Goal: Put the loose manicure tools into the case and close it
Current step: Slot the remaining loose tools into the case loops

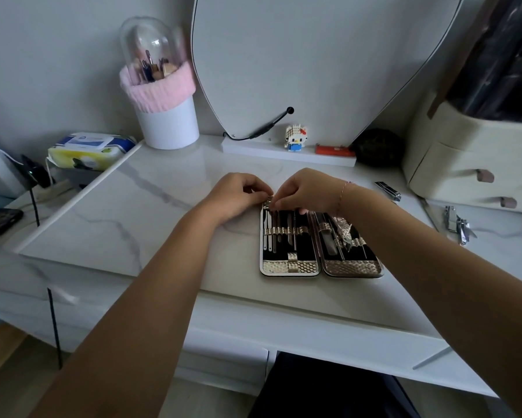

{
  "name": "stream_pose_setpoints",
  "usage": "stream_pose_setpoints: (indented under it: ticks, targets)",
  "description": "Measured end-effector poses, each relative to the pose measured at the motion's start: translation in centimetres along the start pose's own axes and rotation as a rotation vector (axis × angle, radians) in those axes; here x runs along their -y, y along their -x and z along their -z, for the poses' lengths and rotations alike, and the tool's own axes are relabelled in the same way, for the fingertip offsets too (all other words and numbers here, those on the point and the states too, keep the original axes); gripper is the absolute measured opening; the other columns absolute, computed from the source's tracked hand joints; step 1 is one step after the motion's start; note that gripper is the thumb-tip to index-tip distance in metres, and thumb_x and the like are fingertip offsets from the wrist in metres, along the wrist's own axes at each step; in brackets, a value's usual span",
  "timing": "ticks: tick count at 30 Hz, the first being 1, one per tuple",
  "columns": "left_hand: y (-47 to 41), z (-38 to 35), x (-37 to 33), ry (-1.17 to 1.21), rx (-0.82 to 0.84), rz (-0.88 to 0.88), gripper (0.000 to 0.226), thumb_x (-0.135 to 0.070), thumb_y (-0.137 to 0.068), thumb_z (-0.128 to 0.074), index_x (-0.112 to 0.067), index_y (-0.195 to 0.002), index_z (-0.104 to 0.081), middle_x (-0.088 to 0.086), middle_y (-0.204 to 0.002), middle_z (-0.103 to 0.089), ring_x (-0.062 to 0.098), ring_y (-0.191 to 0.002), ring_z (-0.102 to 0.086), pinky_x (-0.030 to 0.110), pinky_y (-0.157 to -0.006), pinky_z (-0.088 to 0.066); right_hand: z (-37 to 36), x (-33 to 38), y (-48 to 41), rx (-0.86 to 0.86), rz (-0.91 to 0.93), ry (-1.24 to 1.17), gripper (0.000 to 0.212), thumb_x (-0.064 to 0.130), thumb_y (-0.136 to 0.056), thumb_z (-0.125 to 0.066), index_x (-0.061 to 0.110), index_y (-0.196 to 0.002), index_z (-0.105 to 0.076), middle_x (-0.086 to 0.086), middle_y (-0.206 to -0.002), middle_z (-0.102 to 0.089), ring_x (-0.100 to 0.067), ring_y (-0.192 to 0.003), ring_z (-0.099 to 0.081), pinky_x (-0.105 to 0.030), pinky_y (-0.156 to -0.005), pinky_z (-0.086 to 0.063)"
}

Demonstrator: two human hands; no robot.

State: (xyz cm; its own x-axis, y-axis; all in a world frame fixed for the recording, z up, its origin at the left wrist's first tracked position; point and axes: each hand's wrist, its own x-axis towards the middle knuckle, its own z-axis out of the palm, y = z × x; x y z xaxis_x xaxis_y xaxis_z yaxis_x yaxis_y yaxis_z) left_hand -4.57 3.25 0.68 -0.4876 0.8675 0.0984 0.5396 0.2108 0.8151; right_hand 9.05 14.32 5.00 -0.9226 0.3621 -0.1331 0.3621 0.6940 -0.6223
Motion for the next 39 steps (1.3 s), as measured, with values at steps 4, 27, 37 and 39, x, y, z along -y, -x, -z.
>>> stream_pose_setpoints:
  ticks: [4, 27, 37, 39]
  targets:
    - [-0.1, 0.0, 0.0, -0.004, -0.001, -0.003, 0.012, -0.016, -0.084, -0.066, -0.027, -0.085, -0.071, -0.011, -0.080, -0.068, 0.005, -0.076, -0.058, 0.018, -0.072, -0.044, 0.1, -0.5, 0.4, -0.044, 0.020, -0.054, 0.020, 0.010, -0.085, -0.060, 0.016, -0.099, -0.074, 0.000, -0.076, -0.067, -0.003, -0.062, -0.055, -0.010, -0.059, -0.047]
    - [-0.1, -0.2, 0.5, 0.079, -0.018, 0.009, 0.012, -0.012, -0.078, -0.074, -0.024, -0.079, -0.072, -0.020, -0.071, -0.071, -0.009, -0.072, -0.061, 0.010, -0.075, -0.042, 5.3, -13.6, 12.1, -0.573, -0.320, 0.242, 0.013, 0.018, -0.081, -0.067, 0.017, -0.092, -0.073, -0.003, -0.073, -0.064, -0.016, -0.056, -0.060, -0.023, -0.059, -0.045]
    - [0.1, -0.4, 0.1, 0.057, -0.025, 0.022, 0.008, -0.014, -0.079, -0.073, -0.020, -0.084, -0.073, -0.018, -0.073, -0.069, -0.012, -0.067, -0.057, 0.006, -0.072, -0.040, 0.0, -10.0, 18.2, -0.436, -0.014, 0.495, 0.037, 0.042, -0.084, -0.051, 0.018, -0.105, -0.071, -0.006, -0.096, -0.061, -0.031, -0.093, -0.056, -0.038, -0.082, -0.040]
    - [0.2, -0.4, 0.0, 0.052, -0.029, 0.027, 0.008, -0.014, -0.079, -0.073, -0.020, -0.085, -0.073, -0.019, -0.072, -0.068, -0.013, -0.066, -0.056, 0.005, -0.071, -0.039, -1.2, -8.9, 20.4, -0.357, -0.024, 0.532, 0.061, 0.064, -0.075, -0.043, 0.022, -0.114, -0.065, 0.000, -0.102, -0.055, -0.023, -0.097, -0.050, -0.034, -0.084, -0.036]
